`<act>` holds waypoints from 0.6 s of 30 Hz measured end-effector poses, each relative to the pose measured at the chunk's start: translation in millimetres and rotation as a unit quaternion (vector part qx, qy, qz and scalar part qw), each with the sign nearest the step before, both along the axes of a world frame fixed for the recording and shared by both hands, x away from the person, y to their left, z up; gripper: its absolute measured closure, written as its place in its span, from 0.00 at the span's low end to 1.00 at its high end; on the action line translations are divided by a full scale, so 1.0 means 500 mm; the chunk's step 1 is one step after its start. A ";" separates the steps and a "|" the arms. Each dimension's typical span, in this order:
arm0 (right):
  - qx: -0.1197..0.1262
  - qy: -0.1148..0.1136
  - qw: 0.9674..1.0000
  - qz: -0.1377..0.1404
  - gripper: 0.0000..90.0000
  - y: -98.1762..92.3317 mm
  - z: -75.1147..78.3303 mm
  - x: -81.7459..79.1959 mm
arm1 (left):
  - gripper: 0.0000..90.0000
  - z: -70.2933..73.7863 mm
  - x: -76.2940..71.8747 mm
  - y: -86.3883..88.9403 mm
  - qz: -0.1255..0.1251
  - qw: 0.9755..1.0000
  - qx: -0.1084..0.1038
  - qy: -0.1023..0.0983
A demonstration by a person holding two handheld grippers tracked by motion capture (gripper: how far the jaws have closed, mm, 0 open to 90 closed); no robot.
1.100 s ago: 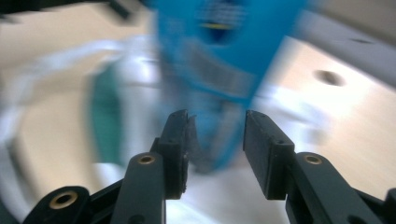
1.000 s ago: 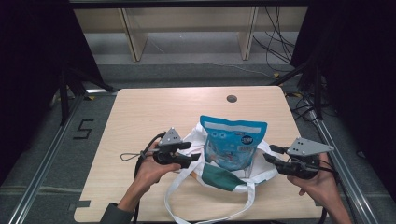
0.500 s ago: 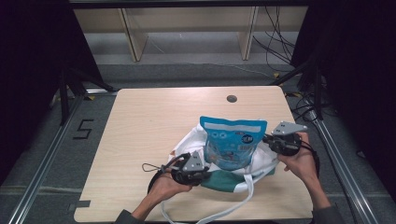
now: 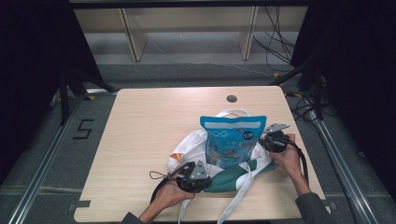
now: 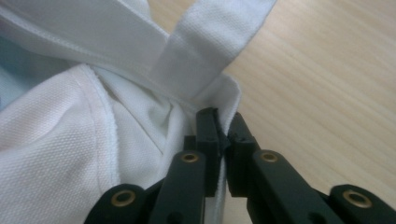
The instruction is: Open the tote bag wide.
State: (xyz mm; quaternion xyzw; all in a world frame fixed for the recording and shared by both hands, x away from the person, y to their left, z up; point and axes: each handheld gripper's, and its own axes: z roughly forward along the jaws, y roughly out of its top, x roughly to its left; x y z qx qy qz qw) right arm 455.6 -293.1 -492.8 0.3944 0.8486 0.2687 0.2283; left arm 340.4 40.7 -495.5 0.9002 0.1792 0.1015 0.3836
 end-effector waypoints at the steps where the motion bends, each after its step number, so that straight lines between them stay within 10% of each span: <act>1: 0.005 -0.006 1.000 -0.001 0.89 -0.003 0.004 -0.002 | 0.83 0.008 0.000 0.004 0.002 1.000 -0.006 0.000; 4: 0.056 -0.018 0.998 -0.023 0.69 -0.027 0.035 -0.009 | 0.56 0.041 0.000 0.019 0.020 1.000 -0.022 -0.008; 10: 0.145 -0.041 0.988 -0.031 0.57 -0.058 0.114 -0.069 | 0.45 0.110 0.035 0.068 0.073 0.995 -0.059 -0.026; 15: 0.181 -0.015 0.982 0.057 0.56 -0.044 0.140 -0.172 | 0.45 0.126 0.107 0.088 0.150 0.986 -0.054 -0.053; 18: 0.173 -0.005 0.981 0.091 0.55 -0.024 0.138 -0.202 | 0.45 0.105 0.155 0.075 0.152 0.986 -0.048 -0.047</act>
